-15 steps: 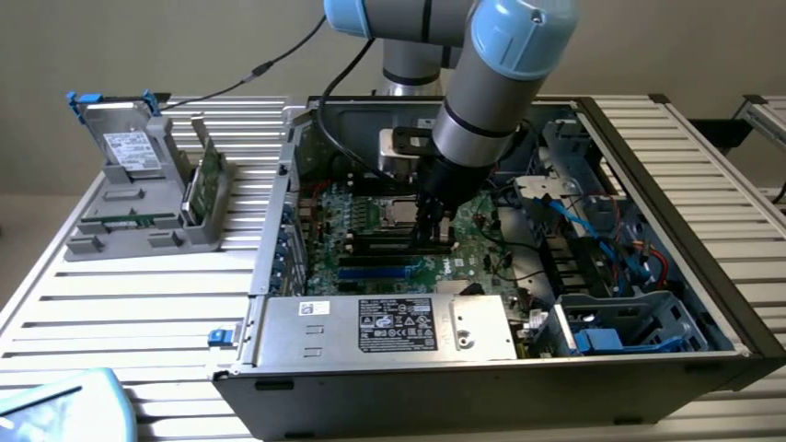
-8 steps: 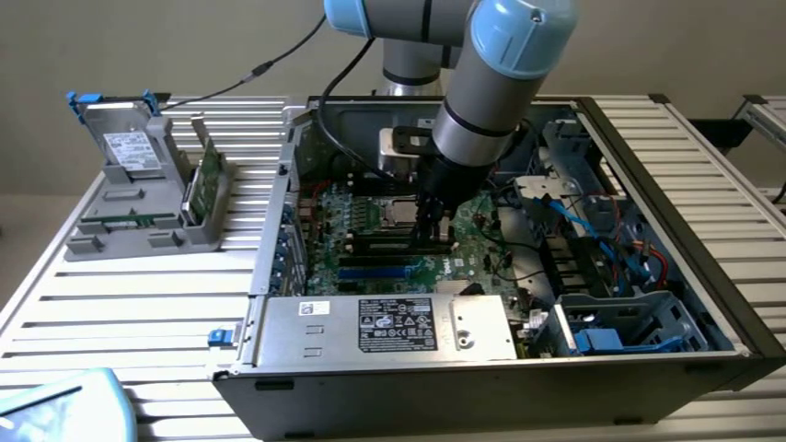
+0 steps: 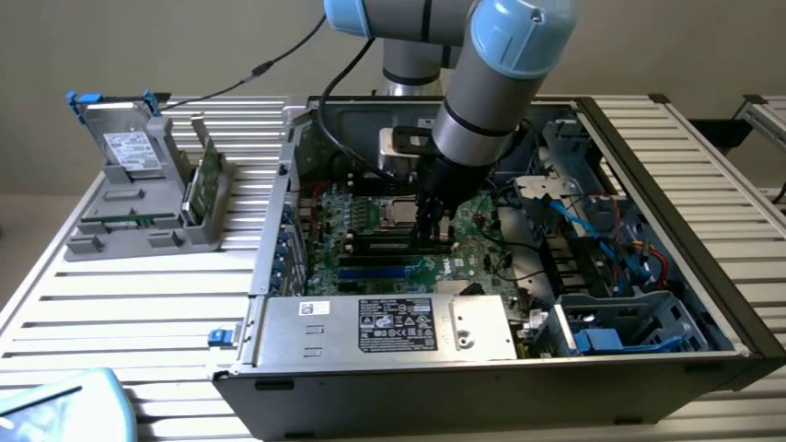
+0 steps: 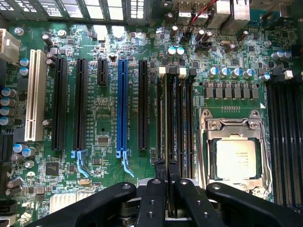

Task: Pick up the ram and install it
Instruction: 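Insert the ram into the slot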

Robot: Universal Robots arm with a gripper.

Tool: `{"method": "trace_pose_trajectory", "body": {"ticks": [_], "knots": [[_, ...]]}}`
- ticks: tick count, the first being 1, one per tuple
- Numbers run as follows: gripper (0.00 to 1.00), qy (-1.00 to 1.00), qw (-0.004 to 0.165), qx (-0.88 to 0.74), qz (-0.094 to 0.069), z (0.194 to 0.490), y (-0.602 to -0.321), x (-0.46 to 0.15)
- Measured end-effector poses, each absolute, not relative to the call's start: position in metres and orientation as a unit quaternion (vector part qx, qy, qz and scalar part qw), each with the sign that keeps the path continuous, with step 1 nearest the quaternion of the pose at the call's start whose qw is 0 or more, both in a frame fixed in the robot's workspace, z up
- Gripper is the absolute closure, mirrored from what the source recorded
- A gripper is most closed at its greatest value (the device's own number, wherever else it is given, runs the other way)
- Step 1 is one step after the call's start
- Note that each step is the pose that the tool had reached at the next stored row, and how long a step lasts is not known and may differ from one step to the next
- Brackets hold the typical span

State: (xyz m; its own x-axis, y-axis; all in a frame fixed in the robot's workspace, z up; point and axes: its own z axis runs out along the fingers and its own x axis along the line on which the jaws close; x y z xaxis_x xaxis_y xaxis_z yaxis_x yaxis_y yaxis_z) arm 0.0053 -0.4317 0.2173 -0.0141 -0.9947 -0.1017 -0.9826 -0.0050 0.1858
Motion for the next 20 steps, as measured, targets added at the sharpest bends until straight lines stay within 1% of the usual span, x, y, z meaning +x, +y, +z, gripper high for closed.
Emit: {"method": "trace_pose_trajectory", "body": {"ticks": [20], "knots": [[0.87, -0.705, 0.030, 0.702, -0.103, 0.2179, -0.4316, 0.0066]]}}
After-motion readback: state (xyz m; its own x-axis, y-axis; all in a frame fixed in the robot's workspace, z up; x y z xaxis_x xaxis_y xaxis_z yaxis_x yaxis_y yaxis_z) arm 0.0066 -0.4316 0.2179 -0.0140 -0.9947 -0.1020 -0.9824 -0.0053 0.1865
